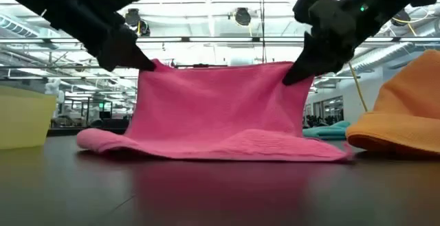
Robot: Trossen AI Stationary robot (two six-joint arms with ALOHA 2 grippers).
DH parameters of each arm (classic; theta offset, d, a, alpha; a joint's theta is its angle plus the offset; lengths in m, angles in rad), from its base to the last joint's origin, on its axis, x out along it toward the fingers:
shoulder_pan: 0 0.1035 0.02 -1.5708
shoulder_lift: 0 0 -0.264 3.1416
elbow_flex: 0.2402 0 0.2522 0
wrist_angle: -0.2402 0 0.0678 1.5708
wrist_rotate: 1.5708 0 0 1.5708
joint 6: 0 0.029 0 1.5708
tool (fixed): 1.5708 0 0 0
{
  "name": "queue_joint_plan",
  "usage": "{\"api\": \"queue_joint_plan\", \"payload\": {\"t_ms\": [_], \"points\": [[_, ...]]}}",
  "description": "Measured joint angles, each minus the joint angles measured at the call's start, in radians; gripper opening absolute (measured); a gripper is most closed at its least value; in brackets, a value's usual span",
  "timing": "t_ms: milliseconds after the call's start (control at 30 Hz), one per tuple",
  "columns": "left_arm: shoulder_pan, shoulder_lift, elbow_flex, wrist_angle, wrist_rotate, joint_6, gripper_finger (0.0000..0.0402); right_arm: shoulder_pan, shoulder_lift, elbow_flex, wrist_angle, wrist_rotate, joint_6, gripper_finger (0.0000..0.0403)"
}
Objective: Fold microfiber towels
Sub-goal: Fold the pink microfiber towel
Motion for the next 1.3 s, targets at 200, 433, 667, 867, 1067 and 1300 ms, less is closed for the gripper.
{"api": "queue_joint_plan", "payload": {"t_ms": [200,433,667,867,1067,1300], "points": [[-0.053,-0.013,0.003,0.006,0.027,0.047,0.0003,0.015,-0.036,0.000,-0.011,-0.047,-0.023,0.0000],[-0.218,-0.135,0.067,0.018,0.411,0.021,0.0003,0.130,-0.135,0.001,0.138,-0.413,0.040,0.0000],[-0.377,-0.211,0.155,0.149,0.409,0.028,0.0005,0.241,-0.140,0.002,0.554,-0.659,-0.045,0.0000],[-0.301,-0.220,0.160,0.013,0.303,0.015,0.0003,0.163,-0.195,0.001,0.218,-0.418,0.016,0.0000],[-0.121,-0.174,0.069,-0.064,0.268,-0.082,0.0005,0.010,-0.186,0.000,-0.189,-0.129,0.100,0.0000],[-0.033,-0.141,-0.031,-0.049,0.171,-0.070,0.0004,-0.045,-0.135,-0.006,-0.137,-0.117,-0.034,0.0000]]}}
